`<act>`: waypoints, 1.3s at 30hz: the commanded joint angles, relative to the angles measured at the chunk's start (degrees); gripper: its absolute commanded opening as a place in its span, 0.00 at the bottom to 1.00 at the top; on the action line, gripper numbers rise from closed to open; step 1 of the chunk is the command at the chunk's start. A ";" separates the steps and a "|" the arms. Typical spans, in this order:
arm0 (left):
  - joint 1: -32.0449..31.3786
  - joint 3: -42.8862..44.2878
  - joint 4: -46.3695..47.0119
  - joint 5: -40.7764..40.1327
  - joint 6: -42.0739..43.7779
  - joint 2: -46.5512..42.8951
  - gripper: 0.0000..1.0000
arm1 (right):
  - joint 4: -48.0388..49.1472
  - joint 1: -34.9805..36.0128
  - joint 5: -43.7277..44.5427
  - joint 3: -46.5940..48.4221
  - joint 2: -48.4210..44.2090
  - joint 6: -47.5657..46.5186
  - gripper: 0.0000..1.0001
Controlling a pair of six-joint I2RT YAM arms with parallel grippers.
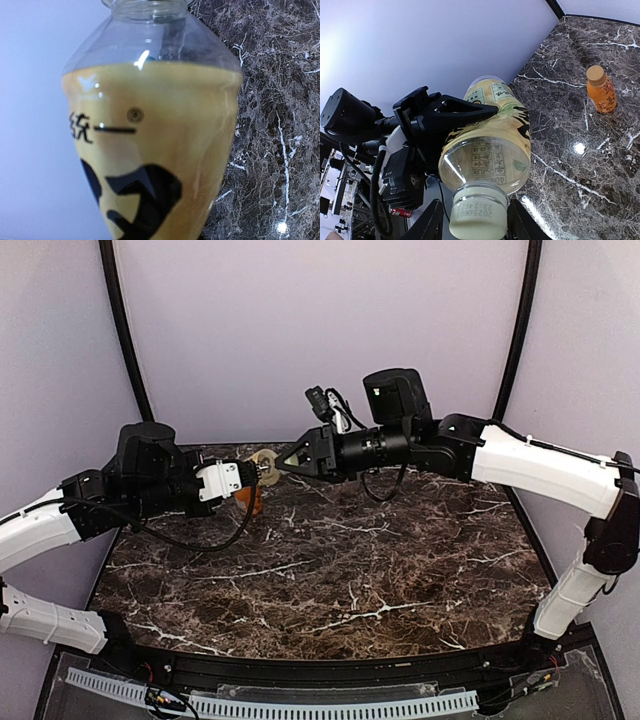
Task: Unscrew the bottle caps
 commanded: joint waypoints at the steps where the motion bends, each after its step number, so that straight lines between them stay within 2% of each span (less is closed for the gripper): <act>1: -0.23 -0.72 1.06 -0.34 0.50 -1.25 0.18 | 1.85 -0.44 -0.45 0.65 -0.84 0.39 0.41; 4: -0.24 -0.79 1.03 -0.47 0.50 -1.26 0.18 | 1.81 -0.53 0.06 0.11 -1.62 0.23 0.32; 10: -0.24 -0.71 0.76 0.12 0.64 -1.26 0.18 | 1.53 -0.53 -1.10 0.35 -1.33 -1.48 0.00; 13: -0.23 0.06 -2.91 4.80 0.29 -1.21 0.18 | -1.24 0.17 -1.62 2.20 -1.08 -10.40 0.00; 19: -0.25 3.23 -22.61 23.73 -2.47 -0.51 0.16 | -10.08 9.40 7.14 2.95 -3.36 -47.06 0.00; 23: -0.24 4.52 -29.74 30.79 -0.98 -0.10 0.16 | -9.91 15.20 15.95 -1.93 -5.86 -70.20 0.00; 26: -0.20 5.58 -32.72 33.10 -0.40 0.39 0.15 | -10.60 18.76 22.50 -2.37 -5.40 -84.25 0.00; 32: -0.20 6.38 -36.19 35.66 0.17 1.02 0.14 | -13.89 21.99 33.84 -0.92 -3.19 -102.45 0.00; 39: -0.22 6.05 -36.30 35.63 0.32 1.05 0.13 | -13.74 22.58 38.60 -0.63 -3.55 -110.22 0.00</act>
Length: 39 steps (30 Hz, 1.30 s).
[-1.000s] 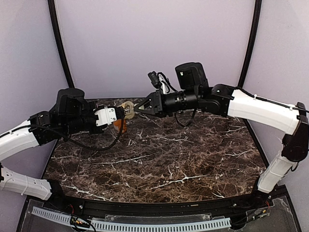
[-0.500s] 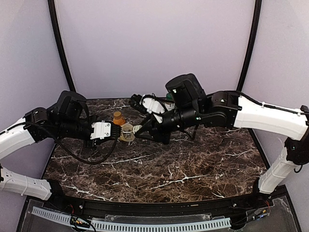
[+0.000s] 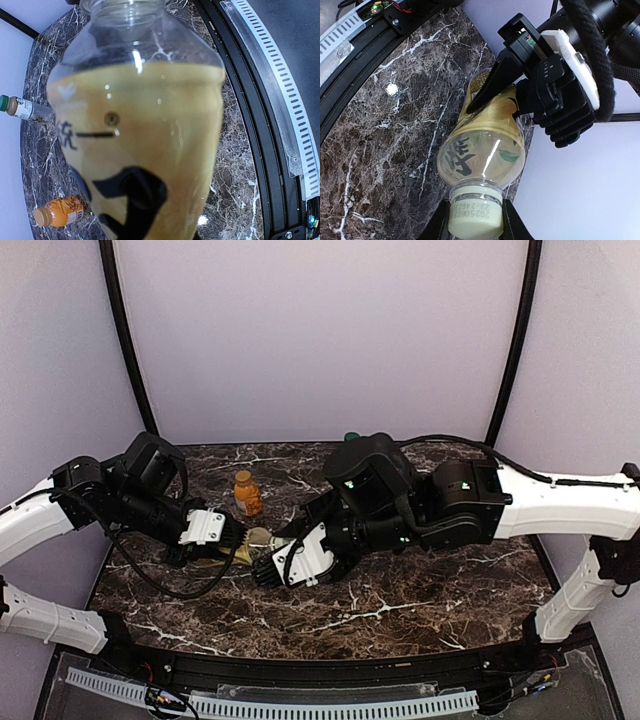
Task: Unscrew the bottle caps
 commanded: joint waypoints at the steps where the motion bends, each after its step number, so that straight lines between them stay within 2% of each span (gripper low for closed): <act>1: -0.47 0.50 -4.44 3.49 2.72 0.18 0.13 | 2.42 0.00 7.53 1.01 0.04 -10.46 0.00; 6: -0.49 0.12 -3.50 3.47 2.30 -0.24 0.12 | 6.09 -0.05 8.45 -1.18 -0.32 -11.85 0.00; 7: -0.49 0.23 -2.94 3.55 2.05 -0.23 0.12 | 7.03 0.05 7.97 -1.35 -0.09 -11.42 0.04; 8: -0.49 0.35 -2.79 3.56 1.65 -0.21 0.12 | 8.14 0.07 7.93 -1.41 0.18 -10.99 0.16; 10: -0.46 0.71 -2.52 3.70 1.17 -0.20 0.12 | 10.17 0.11 7.95 -1.47 0.62 -9.80 0.55; 11: -0.47 0.91 -2.37 3.65 0.85 -0.20 0.12 | 11.37 0.16 7.84 -1.50 0.69 -8.32 0.70; 12: -0.46 1.00 -2.33 3.61 0.67 -0.28 0.12 | 12.65 0.10 7.86 -1.55 0.64 -7.01 0.92; 13: -0.48 1.07 -2.02 3.43 0.24 -0.46 0.11 | 14.24 0.09 7.92 -1.71 0.44 -5.10 0.98; 17: -0.42 0.40 1.66 -0.07 -2.28 -1.22 0.11 | 15.52 -0.74 3.76 -1.27 -1.93 6.70 0.99; 20: -0.40 -0.68 7.77 -7.63 -4.51 -1.93 0.10 | 15.50 -3.31 -6.57 -1.80 -5.26 21.64 0.99; 23: -0.35 -2.09 16.66 -15.09 -5.69 -2.12 0.11 | 16.73 -7.78 -21.58 -3.57 -8.34 37.51 0.98; 26: -0.38 -3.12 23.39 -22.97 -5.33 -2.15 0.11 | 22.38 -11.34 -24.68 -7.40 -9.96 52.07 0.99; 29: -0.36 -3.19 24.49 -23.42 -5.32 -1.99 0.11 | 27.52 -13.47 -22.94 -11.65 -10.11 59.62 0.99; 32: -0.39 -3.44 24.54 -23.36 -6.85 -1.57 0.11 | 28.35 -16.06 -17.76 -12.93 -10.04 67.80 0.99; 35: -0.22 -3.87 25.17 -24.91 -9.06 -1.66 0.11 | 24.69 -19.99 -11.40 -14.15 -11.12 75.65 0.96; 39: 1.15 -3.19 25.13 -24.25 -13.74 -1.84 0.12 | 14.13 -25.23 0.70 -15.84 -14.01 83.82 0.94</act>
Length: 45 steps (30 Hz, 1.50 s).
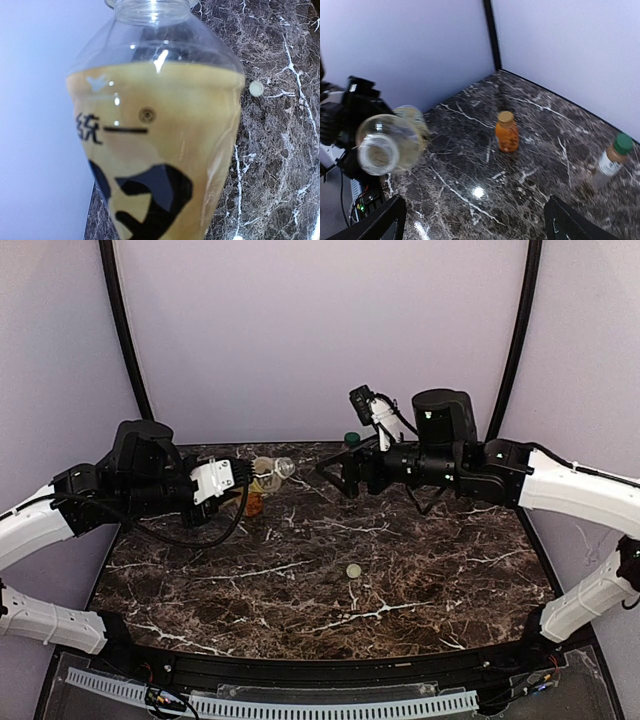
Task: Unscrew the bottle caps
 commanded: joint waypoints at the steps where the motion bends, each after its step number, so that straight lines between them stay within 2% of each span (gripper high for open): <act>1: 1.47 -0.11 1.33 -0.58 -6.52 -0.41 0.12 | -9.95 -6.24 13.67 -2.70 -4.50 15.98 0.93; 6: 2.37 -0.28 1.09 0.15 -7.01 -0.81 0.12 | -17.97 -10.53 16.93 -6.57 -6.69 19.98 0.88; 12: 2.96 -0.56 1.31 0.44 -7.39 -1.24 0.12 | -27.35 -12.39 13.45 -6.37 -0.11 20.53 0.89; 15: 3.38 -0.57 1.23 0.97 -8.56 -1.55 0.12 | -30.01 -13.91 11.01 -6.41 4.61 20.47 0.83; 21: 4.90 -0.86 -0.70 4.04 -11.02 -2.84 0.12 | -31.11 -14.91 7.41 -5.91 12.74 18.04 0.72; 27: 5.31 -1.76 -0.80 5.01 -10.87 -3.62 0.12 | -31.02 -15.71 8.37 -4.10 18.31 14.60 0.65; 33: 5.34 -1.97 -0.98 5.28 -10.60 -4.08 0.12 | -30.34 -16.26 7.78 -2.99 22.76 11.39 0.63; 45: 5.46 -2.12 -0.54 5.42 -9.82 -4.07 0.12 | -29.55 -17.37 6.94 -1.39 26.60 8.30 0.53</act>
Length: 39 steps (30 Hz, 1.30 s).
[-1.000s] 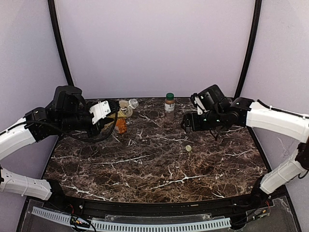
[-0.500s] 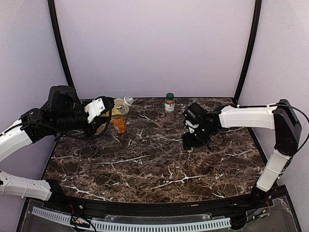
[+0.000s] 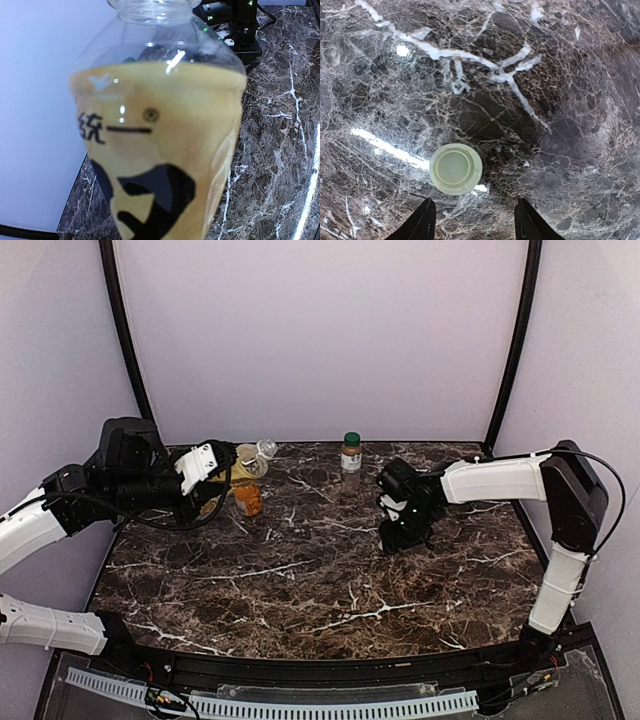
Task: Unscrew the bottle caps
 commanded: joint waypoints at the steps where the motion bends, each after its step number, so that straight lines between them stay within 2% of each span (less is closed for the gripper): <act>1: 0.36 -1.15 -0.41 0.71 0.17 -1.13 0.12 | 0.93 -0.23 -1.18 2.57 2.00 -1.86 0.52; 9: 0.42 -1.14 -0.44 0.55 0.41 -1.16 0.12 | 1.28 -0.22 -1.95 5.91 5.39 -3.13 0.52; 17: 0.42 -1.11 -0.31 0.54 0.69 -1.01 0.12 | 0.44 -0.23 0.80 9.01 9.26 -3.91 0.42; 25: 0.44 -0.81 -0.41 0.47 0.87 -0.99 0.12 | -2.49 -0.78 5.11 11.73 11.18 -3.48 0.39; 30: 0.46 -0.99 -0.14 0.58 1.02 -0.91 0.13 | -2.34 -1.02 5.12 12.63 9.67 -4.53 0.44; 37: 0.46 -0.90 -0.03 0.35 1.21 -0.94 0.12 | -0.15 -1.04 -0.42 14.96 11.80 -7.00 0.55; 39: 0.44 -0.76 -0.12 0.30 1.28 -0.98 0.12 | -0.10 -1.11 -0.73 15.71 12.72 -7.22 0.56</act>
